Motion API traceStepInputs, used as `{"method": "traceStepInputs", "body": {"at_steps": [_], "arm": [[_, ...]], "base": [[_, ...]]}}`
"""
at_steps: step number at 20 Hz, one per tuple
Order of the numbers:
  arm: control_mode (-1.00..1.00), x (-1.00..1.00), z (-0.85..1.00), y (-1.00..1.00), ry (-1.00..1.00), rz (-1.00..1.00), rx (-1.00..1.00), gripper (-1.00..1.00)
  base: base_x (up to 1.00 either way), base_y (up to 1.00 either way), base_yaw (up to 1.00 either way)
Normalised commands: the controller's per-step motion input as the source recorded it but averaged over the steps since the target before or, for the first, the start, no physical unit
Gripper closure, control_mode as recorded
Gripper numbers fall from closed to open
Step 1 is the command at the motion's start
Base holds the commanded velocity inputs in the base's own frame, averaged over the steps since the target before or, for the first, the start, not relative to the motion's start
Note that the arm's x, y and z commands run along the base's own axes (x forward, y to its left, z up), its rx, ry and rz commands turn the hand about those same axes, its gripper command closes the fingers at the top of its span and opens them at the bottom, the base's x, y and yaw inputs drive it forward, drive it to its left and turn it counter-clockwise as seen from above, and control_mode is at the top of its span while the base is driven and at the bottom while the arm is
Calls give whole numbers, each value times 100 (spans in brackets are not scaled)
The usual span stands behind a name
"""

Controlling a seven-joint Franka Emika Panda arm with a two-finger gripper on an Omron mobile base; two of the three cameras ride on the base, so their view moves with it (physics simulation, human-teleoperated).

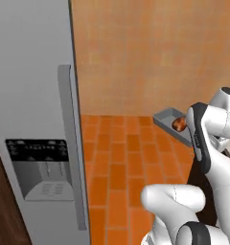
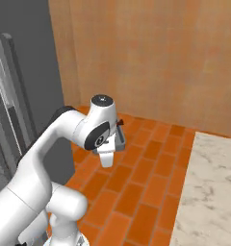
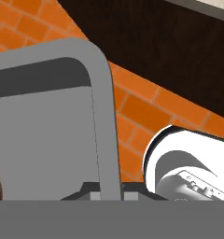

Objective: Take the meat container that has the chicken drumstick and place it on the second highest rack of the freezer. Then take the vegetable container that has the lemon wedge and sweet potato and place it on the highest rack of the freezer.

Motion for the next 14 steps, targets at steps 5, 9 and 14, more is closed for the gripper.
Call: {"method": "traceStepInputs", "body": {"at_steps": [5, 9, 14], "arm": [[100, 0, 0, 0, 0, 0, 0, 100], [100, 0, 0, 0, 0, 0, 0, 100], [100, 0, 0, 0, 0, 0, 0, 100]], "base": [[100, -59, 25], [100, -58, 27], [100, -59, 27]]}}
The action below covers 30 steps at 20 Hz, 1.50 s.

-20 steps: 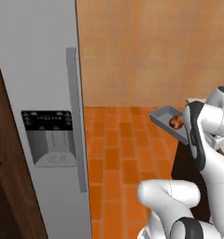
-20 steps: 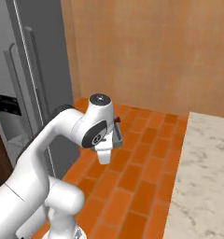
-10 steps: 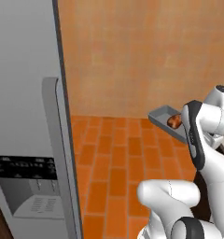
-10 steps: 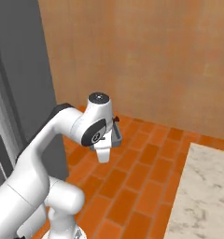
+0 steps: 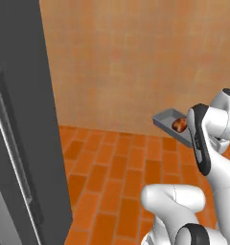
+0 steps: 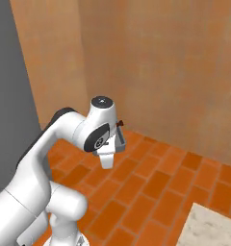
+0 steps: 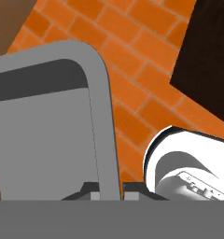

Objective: Take the meat container that has the chicken drumstick and place it on the second highest rack of the freezer. Then take the vegetable container that has the lemon wedge and sweet potato and place it on the highest rack of the freezer.

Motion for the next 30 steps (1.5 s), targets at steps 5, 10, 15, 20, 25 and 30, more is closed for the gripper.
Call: {"method": "traceStepInputs", "body": {"at_steps": [5, 10, 15, 20, 25, 30], "arm": [[100, 0, 0, 0, 0, 0, 0, 100], [100, 0, 0, 0, 0, 0, 0, 100], [100, 0, 0, 0, 0, 0, 0, 100], [100, 0, 0, 0, 0, 0, 0, 100], [100, 0, 0, 0, 0, 0, 0, 100], [100, 0, 0, 0, 0, 0, 0, 100]], "base": [[100, -55, 29], [100, -49, 38], [85, -20, 71], [32, -2, 99], [3, -17, 88], [0, -4, 56]]}}
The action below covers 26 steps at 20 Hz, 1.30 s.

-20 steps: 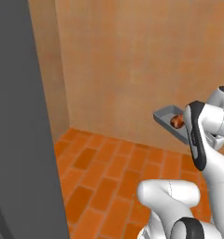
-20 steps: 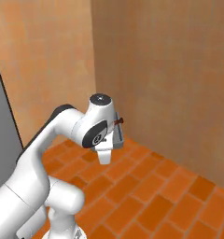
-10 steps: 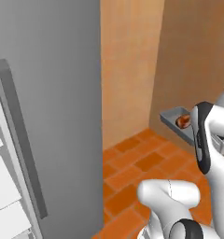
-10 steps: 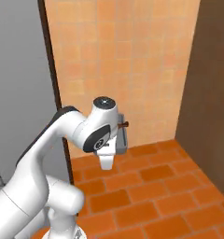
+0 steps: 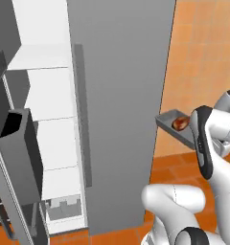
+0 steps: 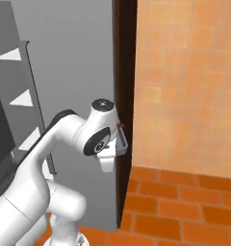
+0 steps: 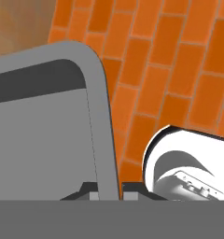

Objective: Take the meat container that has the chicken drumstick and place it on the second highest rack of the freezer. Then take the vegetable container that has the lemon wedge and sweet potato and place it on the highest rack of the freezer.

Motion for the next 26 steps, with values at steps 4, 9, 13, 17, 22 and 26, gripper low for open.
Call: {"method": "traceStepInputs", "body": {"at_steps": [4, 9, 13, 17, 22, 26], "arm": [[100, 0, 0, 0, 0, 0, 0, 100], [100, 0, 0, 0, 0, 0, 0, 100], [100, 0, 0, 0, 0, 0, 0, 100], [100, 0, 0, 0, 0, 0, 0, 100], [100, 0, 0, 0, 0, 0, 0, 100], [100, 0, 0, 0, 0, 0, 0, 100]], "base": [[0, 16, 39], [1, 34, 48], [26, 43, 51], [24, 63, 34], [3, 61, 1], [13, 0, 0]]}}
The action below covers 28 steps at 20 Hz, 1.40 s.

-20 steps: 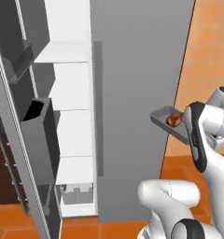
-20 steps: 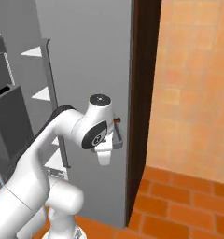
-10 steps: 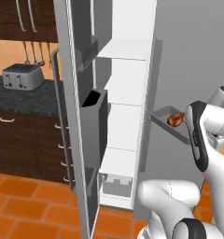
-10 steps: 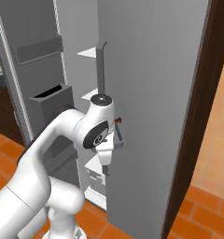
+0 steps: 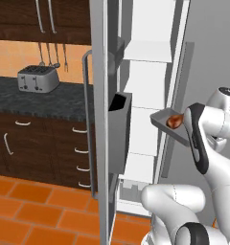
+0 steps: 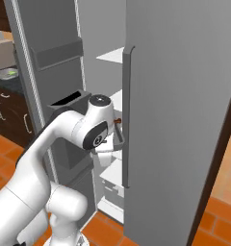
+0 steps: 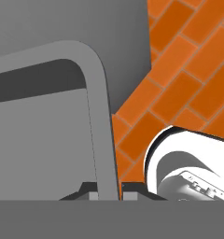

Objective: Take the meat container that has the chicken drumstick and place it on the second highest rack of the freezer. Then take the vegetable container that has the lemon wedge and sweet potato and place it on the highest rack of the freezer.

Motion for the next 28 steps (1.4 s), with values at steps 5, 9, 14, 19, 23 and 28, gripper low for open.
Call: {"method": "traceStepInputs", "body": {"at_steps": [5, 9, 14, 19, 23, 28], "arm": [[100, 0, 0, 0, 0, 0, 0, 100], [100, 0, 0, 0, 0, 0, 0, 100], [-100, 7, 0, 33, 0, -5, 0, 100], [-100, 26, 0, 44, 0, -8, 0, 100], [-100, 66, 0, 12, 0, -7, 0, 100], [-100, 90, 0, 4, -9, -17, 11, 100]], "base": [[5, 8, 0], [0, 22, 0], [0, 8, 0], [0, 0, 0], [0, 0, 0], [0, 0, 0]]}}
